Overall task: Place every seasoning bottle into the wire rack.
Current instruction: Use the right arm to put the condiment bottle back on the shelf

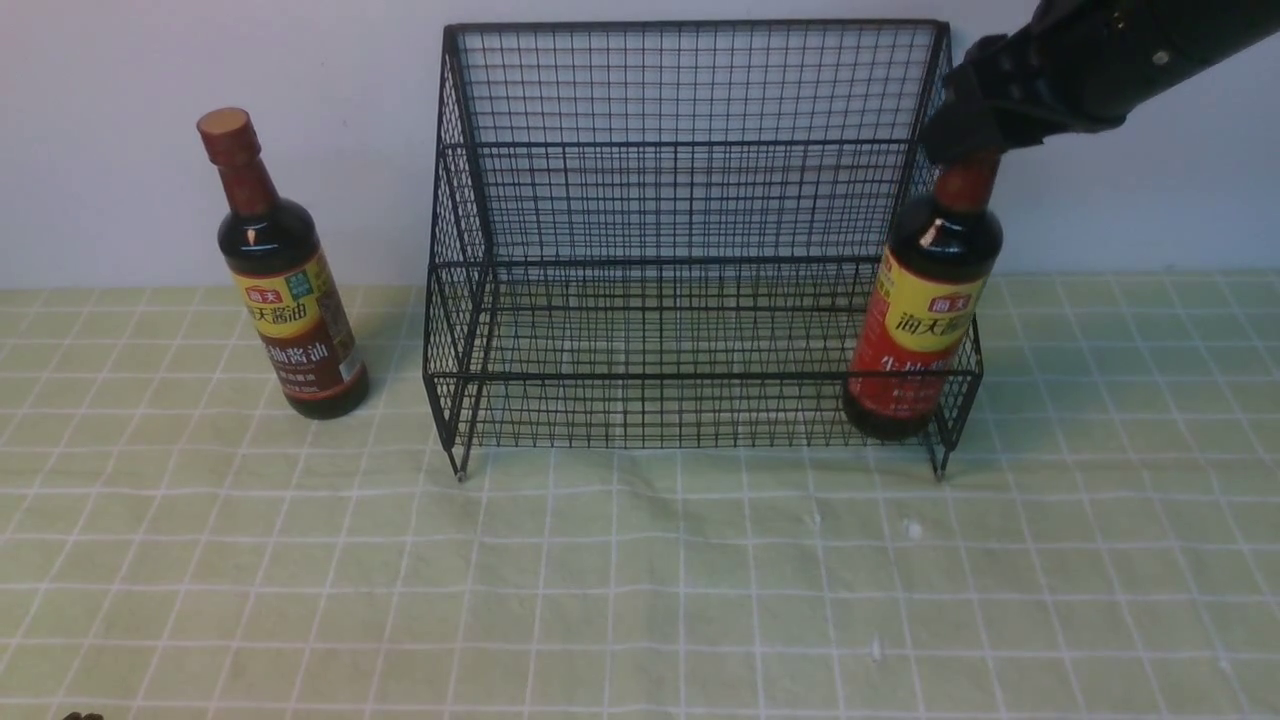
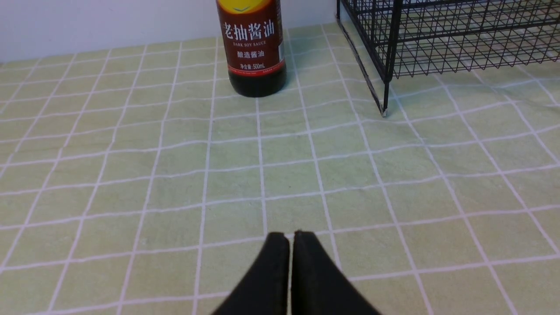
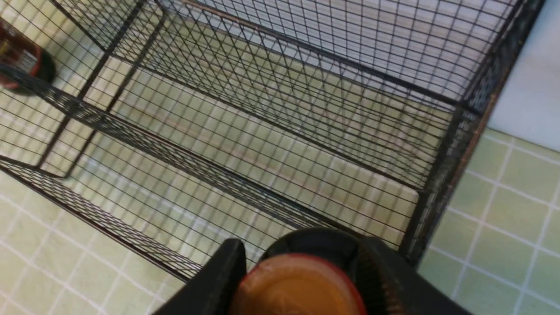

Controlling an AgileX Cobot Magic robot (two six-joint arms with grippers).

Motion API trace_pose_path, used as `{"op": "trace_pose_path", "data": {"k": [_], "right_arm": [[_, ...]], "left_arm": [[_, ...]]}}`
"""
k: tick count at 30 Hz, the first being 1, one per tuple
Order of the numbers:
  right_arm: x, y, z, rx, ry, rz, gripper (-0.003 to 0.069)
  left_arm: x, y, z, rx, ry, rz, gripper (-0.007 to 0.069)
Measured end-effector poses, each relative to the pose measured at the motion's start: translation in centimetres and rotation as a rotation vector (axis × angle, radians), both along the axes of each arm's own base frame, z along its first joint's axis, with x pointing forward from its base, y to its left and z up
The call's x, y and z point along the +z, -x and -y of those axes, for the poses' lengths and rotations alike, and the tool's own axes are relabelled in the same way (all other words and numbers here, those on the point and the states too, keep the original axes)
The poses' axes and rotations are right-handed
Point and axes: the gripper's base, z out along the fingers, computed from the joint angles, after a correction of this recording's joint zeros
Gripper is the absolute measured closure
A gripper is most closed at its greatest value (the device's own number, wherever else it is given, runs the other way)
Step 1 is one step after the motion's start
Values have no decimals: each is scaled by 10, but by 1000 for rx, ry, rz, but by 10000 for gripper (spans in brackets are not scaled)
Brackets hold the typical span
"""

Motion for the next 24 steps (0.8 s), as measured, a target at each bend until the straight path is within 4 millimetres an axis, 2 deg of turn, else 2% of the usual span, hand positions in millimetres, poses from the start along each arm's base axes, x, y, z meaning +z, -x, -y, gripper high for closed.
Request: {"op": "trace_pose_path", "data": {"k": [6, 10, 11, 12, 13, 15, 20, 21, 24], "right_arm": [[-5, -5, -2, -4, -14, -11, 330], [6, -3, -1, -12, -23, 6, 324], [14, -2, -1, -19, -32, 22, 321], [32, 4, 0, -30, -46, 61, 316], [36, 5, 1, -34, -48, 71, 316], [73, 23, 5, -50, -68, 153, 313], [152, 89, 26, -123, -34, 316, 315], [160, 98, 30, -146, -26, 341, 321], [190, 141, 45, -219, -15, 446, 369]], "left_arm": [[0, 0, 0, 0, 0, 0, 630], [0, 0, 0, 0, 0, 0, 630], [0, 0, 0, 0, 0, 0, 630], [0, 0, 0, 0, 0, 0, 630], [0, 0, 0, 0, 0, 0, 630], [0, 0, 0, 0, 0, 0, 630], [0, 0, 0, 0, 0, 0, 630], [0, 0, 0, 0, 0, 0, 630], [0, 0, 0, 0, 0, 0, 630]]}}
